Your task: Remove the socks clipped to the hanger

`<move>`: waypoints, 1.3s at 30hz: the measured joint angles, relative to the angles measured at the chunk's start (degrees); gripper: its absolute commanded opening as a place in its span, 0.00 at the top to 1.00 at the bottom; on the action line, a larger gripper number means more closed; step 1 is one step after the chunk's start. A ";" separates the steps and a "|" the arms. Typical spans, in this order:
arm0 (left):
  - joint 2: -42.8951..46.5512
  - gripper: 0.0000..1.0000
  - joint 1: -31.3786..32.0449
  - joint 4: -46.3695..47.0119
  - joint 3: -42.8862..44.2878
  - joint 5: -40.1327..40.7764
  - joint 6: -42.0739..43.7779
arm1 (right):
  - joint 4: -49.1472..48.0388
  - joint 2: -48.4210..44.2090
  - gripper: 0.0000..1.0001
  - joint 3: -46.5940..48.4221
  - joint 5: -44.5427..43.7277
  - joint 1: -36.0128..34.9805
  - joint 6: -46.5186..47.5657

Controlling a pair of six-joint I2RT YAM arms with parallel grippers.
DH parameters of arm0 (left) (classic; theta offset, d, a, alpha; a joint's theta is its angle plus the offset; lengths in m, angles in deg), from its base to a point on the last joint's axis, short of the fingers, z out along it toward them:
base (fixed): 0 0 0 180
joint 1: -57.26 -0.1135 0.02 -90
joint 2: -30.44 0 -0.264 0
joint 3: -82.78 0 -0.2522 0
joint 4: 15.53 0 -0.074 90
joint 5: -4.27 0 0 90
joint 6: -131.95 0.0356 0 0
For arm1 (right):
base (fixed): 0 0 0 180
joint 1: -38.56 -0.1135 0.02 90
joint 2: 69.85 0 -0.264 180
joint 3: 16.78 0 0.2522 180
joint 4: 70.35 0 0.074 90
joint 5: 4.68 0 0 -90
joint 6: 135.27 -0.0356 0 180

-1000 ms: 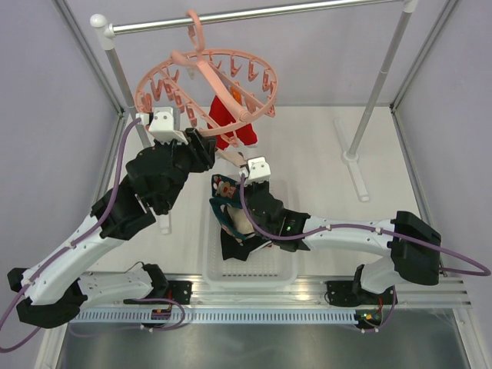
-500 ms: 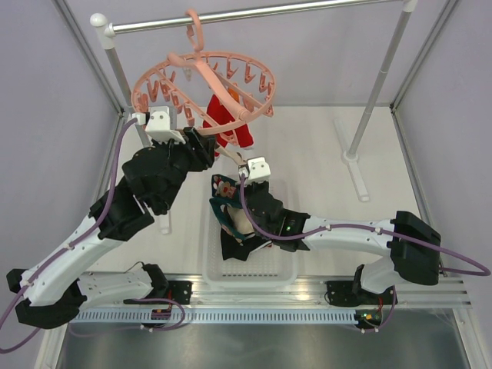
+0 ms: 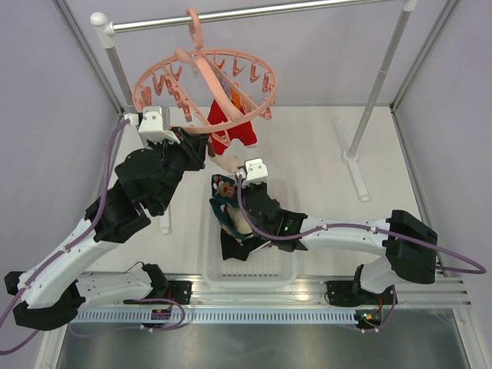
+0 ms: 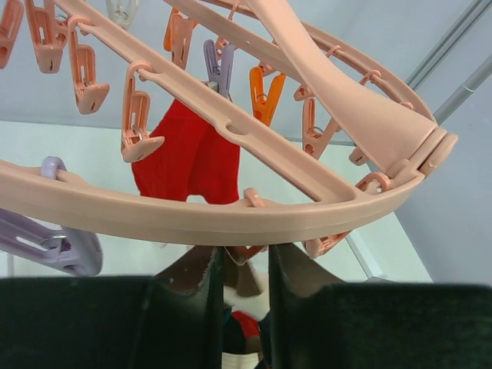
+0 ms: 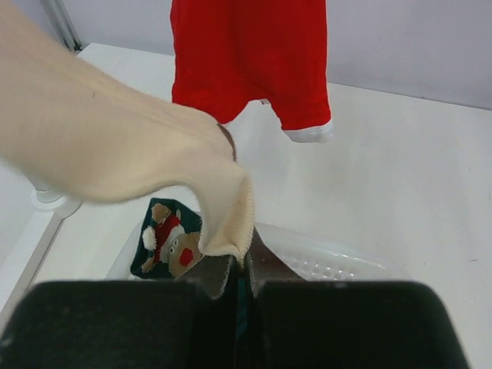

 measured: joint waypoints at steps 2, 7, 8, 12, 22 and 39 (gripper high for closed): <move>0.02 0.88 0.00 0.28 -0.02 -0.02 -0.04 | 0.04 0.24 0.99 0.00 0.00 0.00 0.00; 0.24 0.98 0.00 0.74 -0.33 -0.02 0.00 | 0.22 0.42 0.99 0.00 0.00 0.00 0.02; 0.24 0.98 0.00 0.83 -0.37 -0.02 0.00 | 0.24 0.42 0.99 0.00 -0.04 0.00 0.02; 0.24 0.98 0.00 0.98 -0.61 -0.04 0.00 | 0.26 0.13 0.99 -0.31 0.04 0.04 -0.24; 0.24 0.98 0.00 1.05 -0.92 -0.15 0.00 | 1.05 -3.69 0.99 -8.52 7.63 2.80 -8.39; 0.24 0.67 0.00 0.66 -1.29 -2.51 -0.04 | 2.60 -2.67 0.94 -22.40 17.46 2.73 -26.38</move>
